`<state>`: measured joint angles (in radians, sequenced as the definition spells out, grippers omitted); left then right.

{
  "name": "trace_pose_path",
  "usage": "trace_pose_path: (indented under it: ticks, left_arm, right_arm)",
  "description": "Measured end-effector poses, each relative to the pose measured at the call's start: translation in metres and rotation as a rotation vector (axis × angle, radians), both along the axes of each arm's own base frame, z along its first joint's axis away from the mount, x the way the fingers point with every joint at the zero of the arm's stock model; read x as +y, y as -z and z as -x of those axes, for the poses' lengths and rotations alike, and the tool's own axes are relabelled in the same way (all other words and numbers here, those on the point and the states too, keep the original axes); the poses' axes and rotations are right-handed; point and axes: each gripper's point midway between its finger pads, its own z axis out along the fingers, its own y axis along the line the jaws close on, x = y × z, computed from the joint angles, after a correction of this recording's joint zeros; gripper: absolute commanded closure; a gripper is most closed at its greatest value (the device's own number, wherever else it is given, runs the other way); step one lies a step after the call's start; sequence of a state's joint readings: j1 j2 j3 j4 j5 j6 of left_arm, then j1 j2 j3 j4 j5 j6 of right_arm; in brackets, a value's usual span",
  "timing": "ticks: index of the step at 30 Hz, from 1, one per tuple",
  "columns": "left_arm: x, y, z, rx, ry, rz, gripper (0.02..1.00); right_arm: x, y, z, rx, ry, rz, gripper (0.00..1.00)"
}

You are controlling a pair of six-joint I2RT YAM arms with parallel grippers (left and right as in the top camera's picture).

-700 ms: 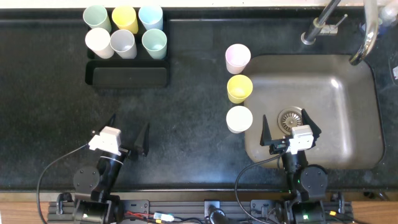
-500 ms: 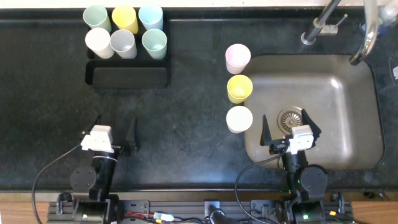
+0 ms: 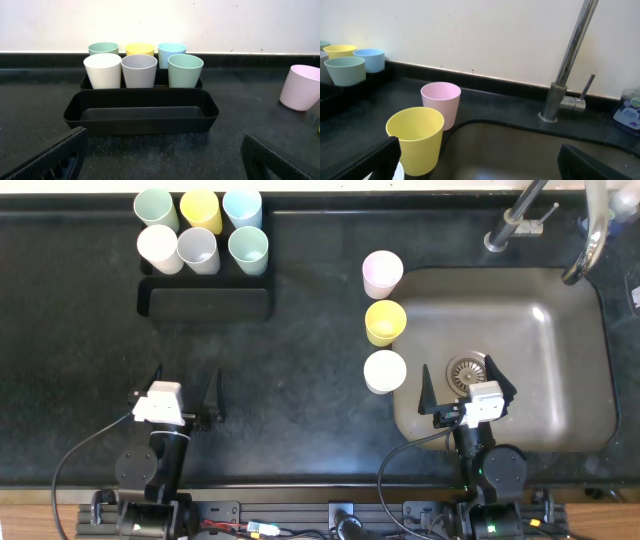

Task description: Store Cups

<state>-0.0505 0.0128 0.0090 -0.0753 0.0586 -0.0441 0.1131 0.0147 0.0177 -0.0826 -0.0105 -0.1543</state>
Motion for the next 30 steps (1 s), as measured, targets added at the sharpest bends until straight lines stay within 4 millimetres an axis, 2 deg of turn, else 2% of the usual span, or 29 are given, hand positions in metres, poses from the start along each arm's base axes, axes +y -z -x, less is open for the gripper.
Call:
trace_pose_path:
  ticks: [30]
  left_arm:
    - [0.018, 0.001, -0.001, 0.004, -0.087, -0.004, 0.018]
  right_arm:
    - [0.000, 0.000, 0.000, 0.000, 0.000, 0.000, 0.003]
